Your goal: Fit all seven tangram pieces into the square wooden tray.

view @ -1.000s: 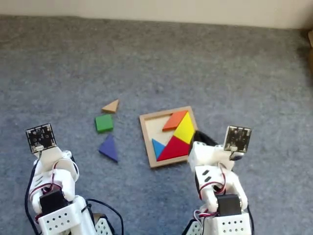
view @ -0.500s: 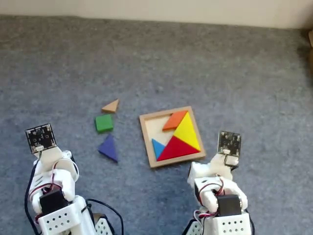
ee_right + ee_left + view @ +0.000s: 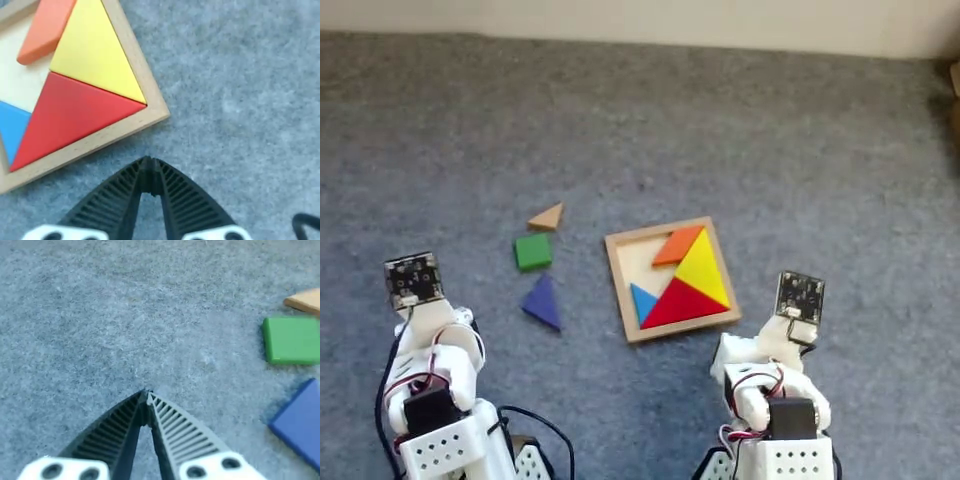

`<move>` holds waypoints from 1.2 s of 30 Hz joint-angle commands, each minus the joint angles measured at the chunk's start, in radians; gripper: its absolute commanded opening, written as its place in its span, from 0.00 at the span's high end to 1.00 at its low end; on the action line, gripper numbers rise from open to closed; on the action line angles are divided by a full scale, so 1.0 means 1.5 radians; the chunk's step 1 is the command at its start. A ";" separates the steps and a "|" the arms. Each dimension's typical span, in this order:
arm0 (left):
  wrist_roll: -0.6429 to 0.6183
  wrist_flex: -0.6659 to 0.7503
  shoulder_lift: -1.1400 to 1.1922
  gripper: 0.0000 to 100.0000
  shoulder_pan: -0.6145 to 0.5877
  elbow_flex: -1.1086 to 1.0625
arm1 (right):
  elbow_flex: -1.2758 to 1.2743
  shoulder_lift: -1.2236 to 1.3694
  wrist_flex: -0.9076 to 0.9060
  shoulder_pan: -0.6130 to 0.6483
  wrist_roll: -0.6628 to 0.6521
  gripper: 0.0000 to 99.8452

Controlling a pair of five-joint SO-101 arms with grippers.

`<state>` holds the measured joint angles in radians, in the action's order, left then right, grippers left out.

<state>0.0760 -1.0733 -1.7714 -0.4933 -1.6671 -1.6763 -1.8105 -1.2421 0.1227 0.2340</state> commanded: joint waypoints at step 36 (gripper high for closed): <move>0.014 -0.074 0.829 0.73 0.221 0.620 | -0.085 -0.016 -0.004 -0.009 -0.003 0.99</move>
<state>0.1542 -1.2605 -0.5746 -0.2094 -0.7940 -1.6763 -1.8167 -1.2421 0.1227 0.2340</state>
